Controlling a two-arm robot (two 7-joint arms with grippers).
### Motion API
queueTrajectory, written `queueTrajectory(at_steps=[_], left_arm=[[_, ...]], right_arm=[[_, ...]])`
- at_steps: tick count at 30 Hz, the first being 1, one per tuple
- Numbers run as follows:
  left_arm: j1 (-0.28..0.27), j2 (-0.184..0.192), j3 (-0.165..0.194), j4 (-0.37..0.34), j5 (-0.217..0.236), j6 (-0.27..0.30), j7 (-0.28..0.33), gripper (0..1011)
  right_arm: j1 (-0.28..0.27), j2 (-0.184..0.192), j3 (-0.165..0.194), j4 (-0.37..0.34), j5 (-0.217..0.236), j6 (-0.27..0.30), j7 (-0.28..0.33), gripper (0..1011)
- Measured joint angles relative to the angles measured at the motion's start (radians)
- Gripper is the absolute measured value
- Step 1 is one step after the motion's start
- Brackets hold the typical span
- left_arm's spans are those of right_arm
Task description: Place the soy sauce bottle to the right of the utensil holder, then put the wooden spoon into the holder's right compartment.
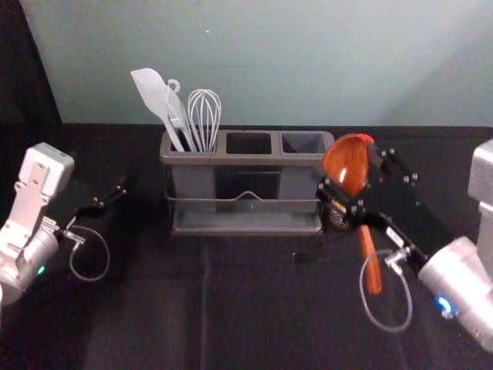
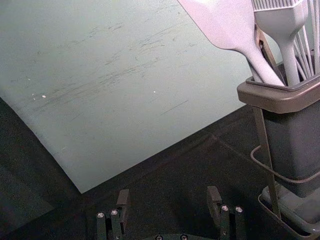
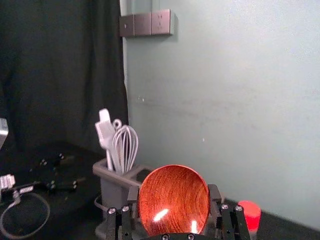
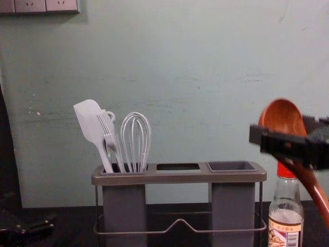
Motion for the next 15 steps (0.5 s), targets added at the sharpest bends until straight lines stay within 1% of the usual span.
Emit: queueTrajectory(at_steps=[6,7,10,11,12,13,15], left_arm=[[0.0,0.0,0.0,0.0,0.0,0.0,0.0,1000],[0.0,0.0,0.0,0.0,0.0,0.0,0.0,1000],[0.0,0.0,0.0,0.0,0.0,0.0,0.0,1000],[0.0,0.0,0.0,0.0,0.0,0.0,0.0,1000],[0.0,0.0,0.0,0.0,0.0,0.0,0.0,1000],[0.0,0.0,0.0,0.0,0.0,0.0,0.0,1000],[0.0,0.0,0.0,0.0,0.0,0.0,0.0,1000]], right_arm=[[0.103,0.016,-0.015,0.037,0.012,0.01,0.015,838],[0.141,0.017,-0.019,0.058,0.024,0.009,0.025,838],[0.204,0.016,-0.027,0.094,0.043,0.007,0.04,838],[0.237,0.014,-0.032,0.116,0.054,0.002,0.049,838],[0.256,0.013,-0.035,0.129,0.061,0.001,0.054,838],[0.297,0.011,-0.041,0.155,0.075,0.001,0.066,838],[0.335,0.009,-0.048,0.182,0.087,0.001,0.077,838]])
